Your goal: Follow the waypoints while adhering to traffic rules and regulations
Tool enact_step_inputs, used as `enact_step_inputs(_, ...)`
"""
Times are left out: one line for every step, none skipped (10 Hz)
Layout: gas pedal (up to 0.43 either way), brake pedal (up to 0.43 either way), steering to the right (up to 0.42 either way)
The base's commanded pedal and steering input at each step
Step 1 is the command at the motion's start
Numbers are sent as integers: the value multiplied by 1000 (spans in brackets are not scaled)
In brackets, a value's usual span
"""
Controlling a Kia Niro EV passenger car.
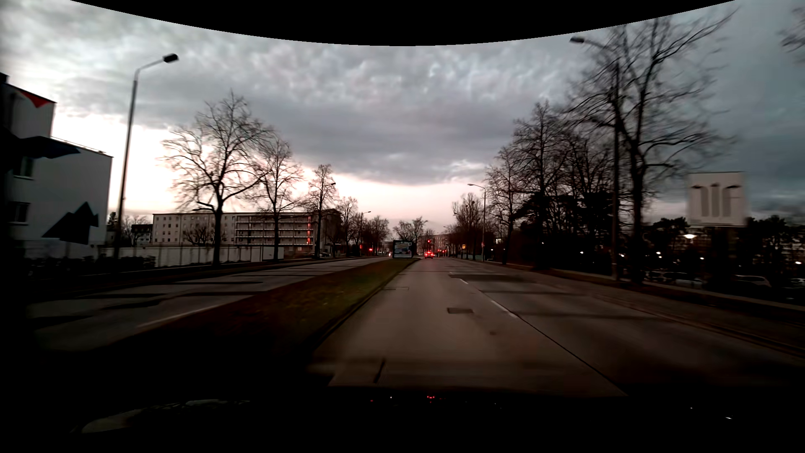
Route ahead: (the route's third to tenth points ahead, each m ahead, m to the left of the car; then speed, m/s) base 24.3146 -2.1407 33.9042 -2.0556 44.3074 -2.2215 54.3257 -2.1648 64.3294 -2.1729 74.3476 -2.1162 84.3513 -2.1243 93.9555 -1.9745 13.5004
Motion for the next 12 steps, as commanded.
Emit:
enact_step_inputs(47,0,3)
enact_step_inputs(47,0,3)
enact_step_inputs(39,0,1)
enact_step_inputs(47,0,1)
enact_step_inputs(47,0,1)
enact_step_inputs(47,0,1)
enact_step_inputs(47,0,0)
enact_step_inputs(47,0,0)
enact_step_inputs(47,0,0)
enact_step_inputs(39,0,0)
enact_step_inputs(39,0,3)
enact_step_inputs(39,0,4)
